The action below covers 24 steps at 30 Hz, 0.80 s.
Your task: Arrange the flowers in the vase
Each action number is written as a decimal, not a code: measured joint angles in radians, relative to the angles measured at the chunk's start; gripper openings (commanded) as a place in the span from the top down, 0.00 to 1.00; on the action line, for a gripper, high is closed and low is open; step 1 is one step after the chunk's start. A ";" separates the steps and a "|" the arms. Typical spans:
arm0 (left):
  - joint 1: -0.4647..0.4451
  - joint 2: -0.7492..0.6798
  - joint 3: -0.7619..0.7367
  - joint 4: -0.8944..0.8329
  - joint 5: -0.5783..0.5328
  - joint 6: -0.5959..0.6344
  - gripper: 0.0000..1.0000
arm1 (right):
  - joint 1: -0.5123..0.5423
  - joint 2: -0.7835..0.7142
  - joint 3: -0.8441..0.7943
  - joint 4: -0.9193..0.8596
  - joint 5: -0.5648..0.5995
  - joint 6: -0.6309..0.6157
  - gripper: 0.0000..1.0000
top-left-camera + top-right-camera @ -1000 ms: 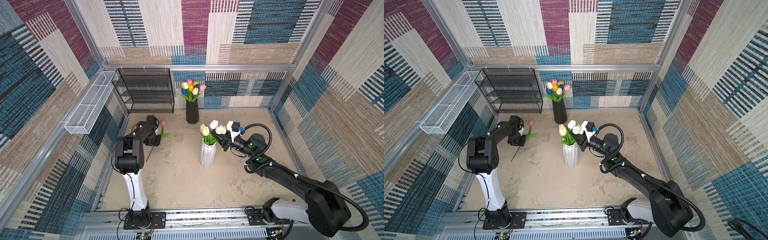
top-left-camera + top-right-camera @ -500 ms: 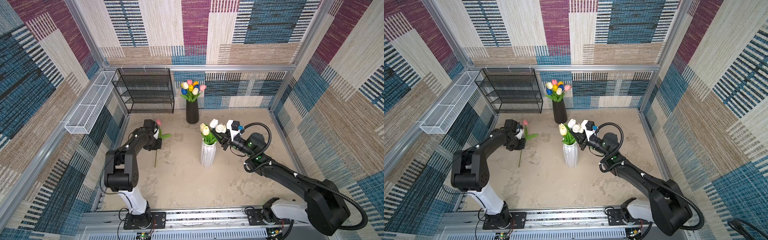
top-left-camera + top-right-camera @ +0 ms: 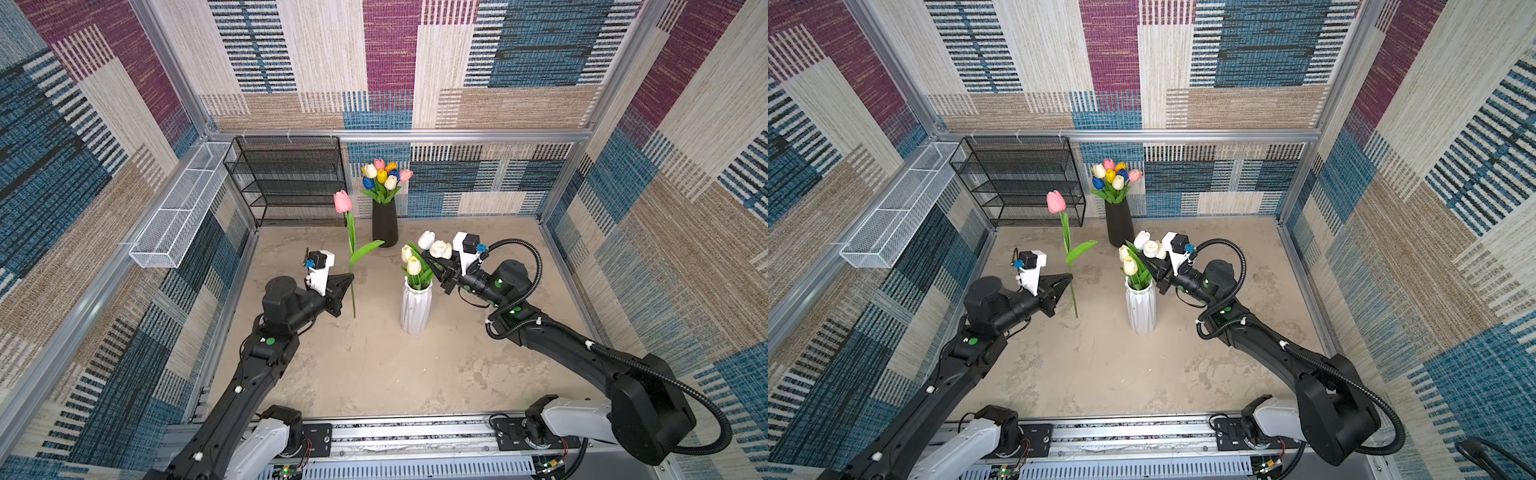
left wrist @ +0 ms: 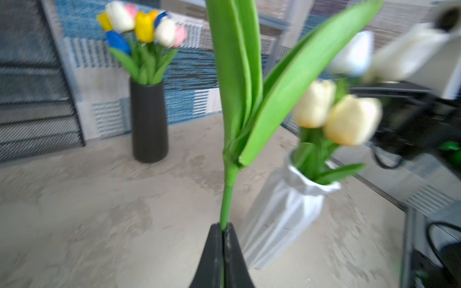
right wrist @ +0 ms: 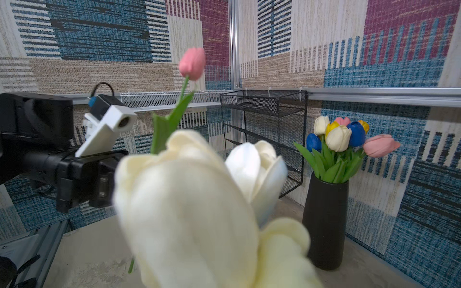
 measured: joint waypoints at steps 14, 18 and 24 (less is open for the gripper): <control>-0.319 0.202 0.127 0.424 0.153 0.010 1.00 | 0.000 0.017 0.016 -0.014 0.002 0.019 0.80; -0.399 0.329 0.201 0.454 0.070 0.083 1.00 | 0.000 0.017 0.014 -0.014 0.009 0.023 0.81; -0.428 0.444 0.229 0.536 -0.053 0.148 1.00 | 0.000 0.006 0.008 -0.015 0.021 0.022 0.80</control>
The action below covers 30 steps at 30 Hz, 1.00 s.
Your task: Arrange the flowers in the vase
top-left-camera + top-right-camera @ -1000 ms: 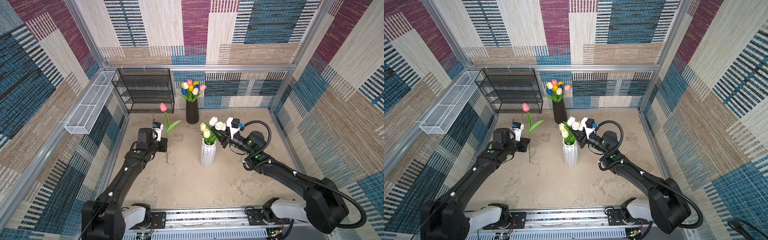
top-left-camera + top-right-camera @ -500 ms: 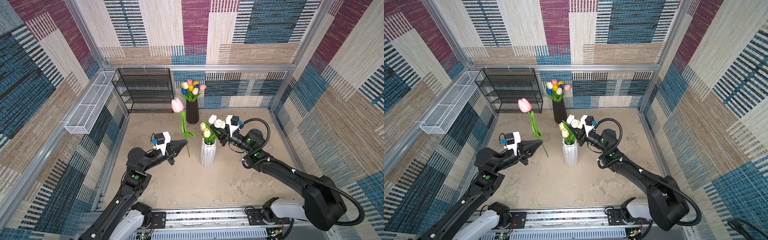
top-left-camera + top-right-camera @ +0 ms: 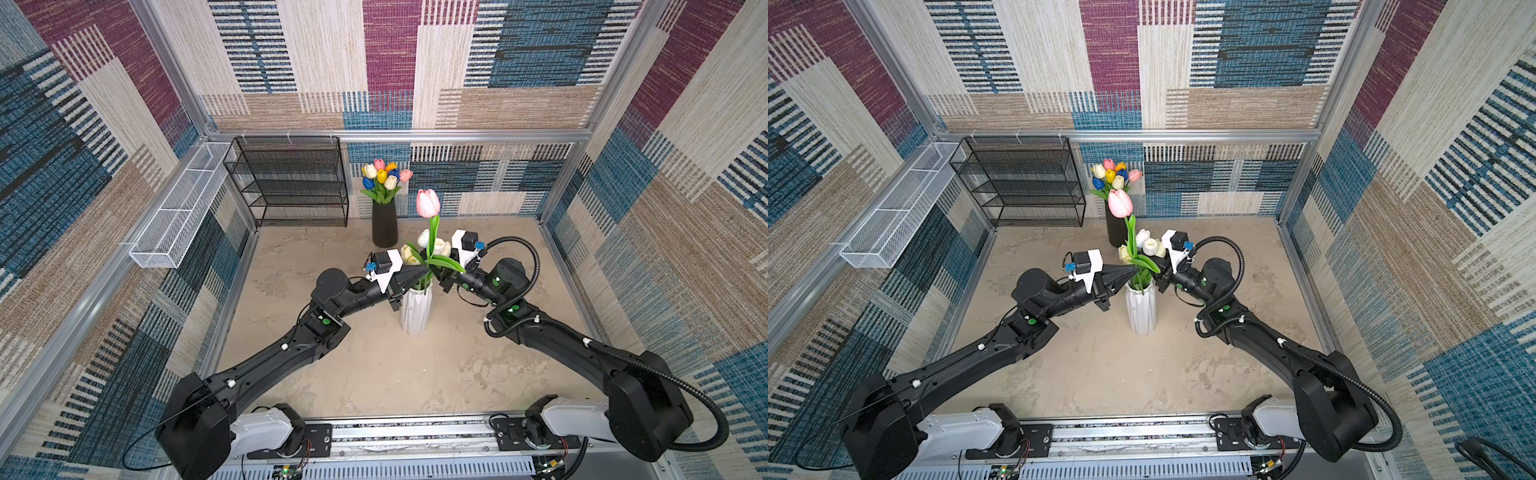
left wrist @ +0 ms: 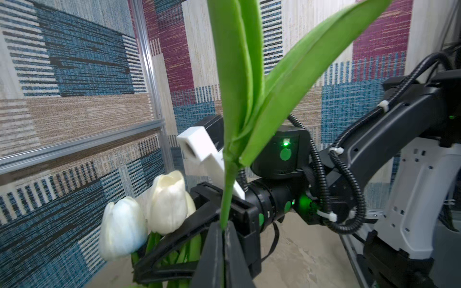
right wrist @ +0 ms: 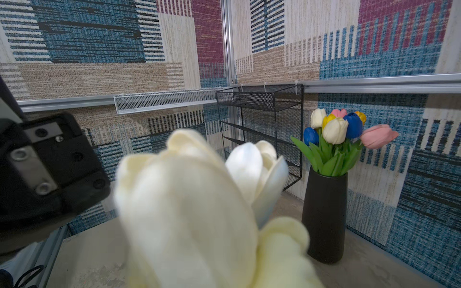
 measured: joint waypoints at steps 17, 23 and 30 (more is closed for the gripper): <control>-0.002 0.050 0.010 0.036 -0.136 0.066 1.00 | 0.000 -0.022 -0.021 -0.006 0.007 -0.015 0.79; -0.009 0.047 -0.019 0.008 -0.133 0.065 1.00 | 0.000 -0.026 -0.021 -0.006 0.018 -0.019 0.79; -0.023 0.045 -0.062 0.000 -0.126 0.066 0.94 | 0.000 -0.026 -0.021 -0.006 0.023 -0.019 0.79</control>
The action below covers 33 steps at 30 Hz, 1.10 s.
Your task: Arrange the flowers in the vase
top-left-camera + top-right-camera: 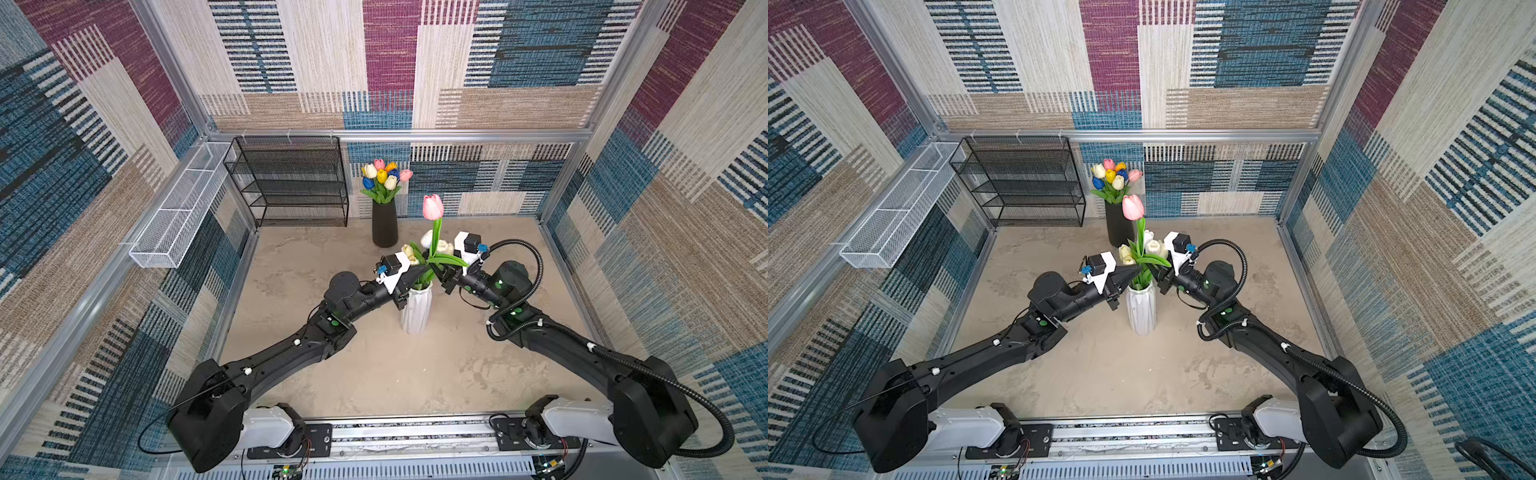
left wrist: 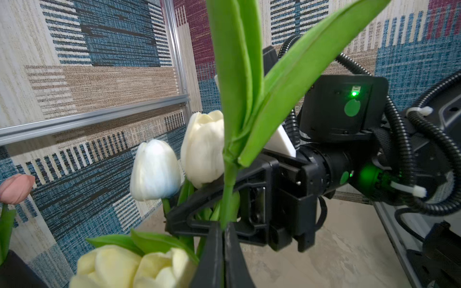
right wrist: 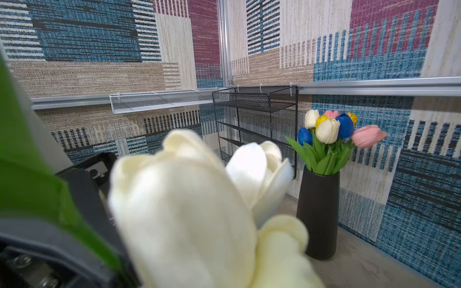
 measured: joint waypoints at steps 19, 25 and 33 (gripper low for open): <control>-0.002 -0.042 -0.018 -0.114 -0.063 0.019 0.74 | 0.000 0.013 0.001 0.000 0.010 -0.004 0.78; -0.007 -0.029 0.026 -0.143 -0.037 0.020 0.64 | 0.000 0.023 0.014 -0.008 0.010 -0.003 0.77; -0.056 -0.184 -0.042 -0.250 -0.027 0.149 0.31 | 0.000 0.030 0.023 -0.013 0.010 -0.003 0.78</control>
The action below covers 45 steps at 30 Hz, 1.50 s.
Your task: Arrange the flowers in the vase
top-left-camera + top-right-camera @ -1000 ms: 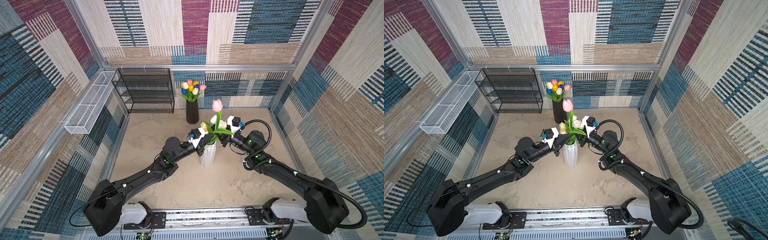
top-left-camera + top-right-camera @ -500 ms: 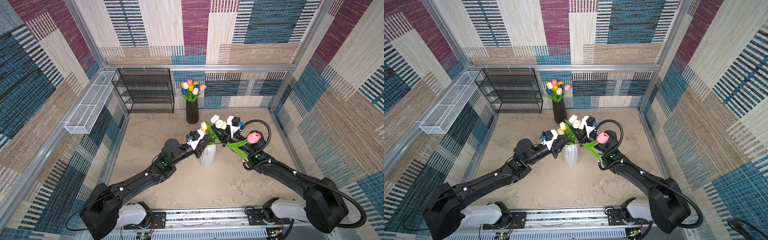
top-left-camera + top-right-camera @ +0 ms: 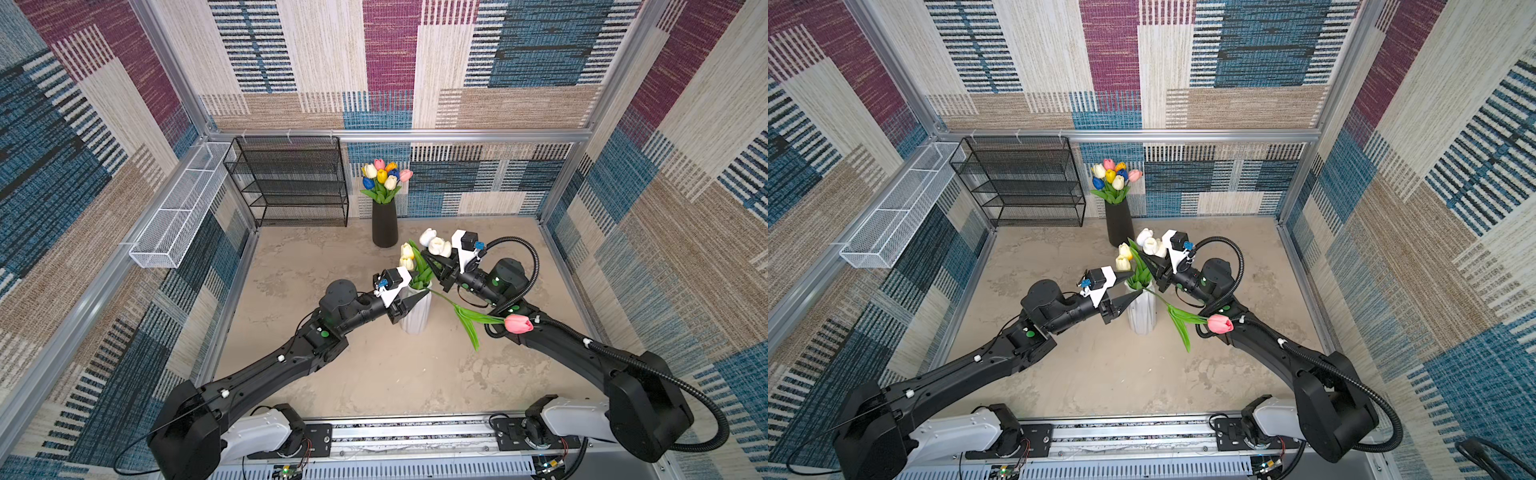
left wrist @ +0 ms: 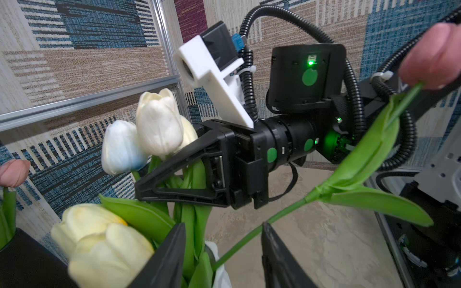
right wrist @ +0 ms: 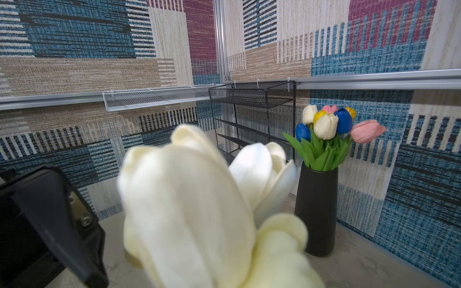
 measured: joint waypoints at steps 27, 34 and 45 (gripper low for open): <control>-0.110 0.255 0.266 -0.244 -0.144 0.430 0.67 | -0.009 0.002 -0.002 -0.008 0.043 -0.002 0.76; -0.121 0.258 0.267 -0.264 -0.202 0.442 0.77 | -0.011 0.002 -0.002 -0.010 0.036 -0.005 0.76; -0.131 0.202 0.207 -0.225 -0.240 0.431 0.98 | -0.005 0.002 -0.002 -0.009 -0.024 0.001 0.76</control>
